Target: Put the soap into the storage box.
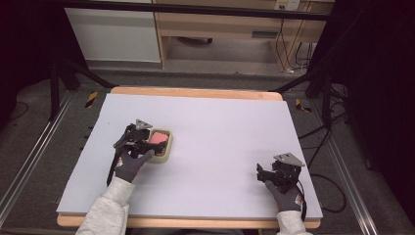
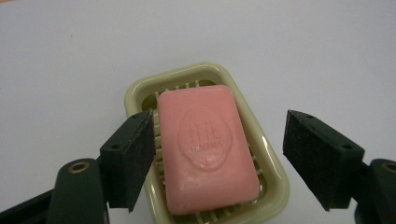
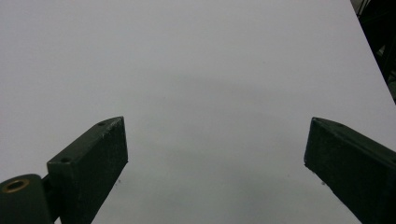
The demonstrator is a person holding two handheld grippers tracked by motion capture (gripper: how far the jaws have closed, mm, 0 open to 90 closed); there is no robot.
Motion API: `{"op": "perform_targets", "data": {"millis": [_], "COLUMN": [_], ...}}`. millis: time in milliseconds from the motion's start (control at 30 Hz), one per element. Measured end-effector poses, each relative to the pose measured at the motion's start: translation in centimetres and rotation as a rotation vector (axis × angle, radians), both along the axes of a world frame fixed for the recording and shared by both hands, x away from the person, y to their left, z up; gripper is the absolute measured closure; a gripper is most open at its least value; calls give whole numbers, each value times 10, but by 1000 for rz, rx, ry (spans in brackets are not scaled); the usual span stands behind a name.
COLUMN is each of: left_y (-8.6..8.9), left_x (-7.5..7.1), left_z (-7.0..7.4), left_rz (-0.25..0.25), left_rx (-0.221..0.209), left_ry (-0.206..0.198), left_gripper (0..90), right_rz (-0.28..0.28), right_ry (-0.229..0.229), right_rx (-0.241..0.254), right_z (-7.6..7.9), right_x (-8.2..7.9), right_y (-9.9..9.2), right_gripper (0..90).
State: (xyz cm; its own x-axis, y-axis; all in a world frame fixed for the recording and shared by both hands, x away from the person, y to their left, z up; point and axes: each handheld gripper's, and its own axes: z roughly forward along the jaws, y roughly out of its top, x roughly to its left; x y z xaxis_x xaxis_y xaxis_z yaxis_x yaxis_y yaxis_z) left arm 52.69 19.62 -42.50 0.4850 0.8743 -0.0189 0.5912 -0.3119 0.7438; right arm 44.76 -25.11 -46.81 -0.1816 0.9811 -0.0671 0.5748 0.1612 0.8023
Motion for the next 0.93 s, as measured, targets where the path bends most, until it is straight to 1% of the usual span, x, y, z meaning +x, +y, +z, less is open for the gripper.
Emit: {"op": "perform_targets", "data": {"millis": [67,200,367,500,567,667,733,800,833,900,933], "left_y": [4,11,24,35,42,52,58,63,66,70,73], "left_x": [-5,-14,-28,-39,-45,-54,-59,-63,-64,-67,-69], "left_z": [2,3,2,-4,-8,-14,-17,-20,-22,-25,-27], "left_rz": [-11,-12,-5,4,9,25,40,59,69,80,85], "left_rx": [-7,-42,-53,-45,-53,-56,-68,-64,-70,-69,-59], "left_ry": [-10,-32,-55,-65,-66,-69,-77,-83,-81,-77,-74], "left_gripper": [247,247,240,226,225,225,227,231,233,235,238], "right_rz": [-3,-12,-25,-39,-40,-43,-43,-42,-42,-41,-40], "right_ry": [-1,-3,-4,-6,-4,-3,-5,-3,-3,1,1], "right_rx": [3,5,13,7,5,3,-1,-2,-5,-6,-6], "right_z": [0,0,1,0,0,-1,-1,-1,-1,-1,-1], "right_x": [0,-1,-2,-3,-3,-3,-3,-3,-4,-4,-4], "right_y": [-1,-3,-9,-11,-10,-10,-11,-12,-12,-11,-11], "right_gripper": [64,63,59,54,54,54,54,54,55,55,55]}}
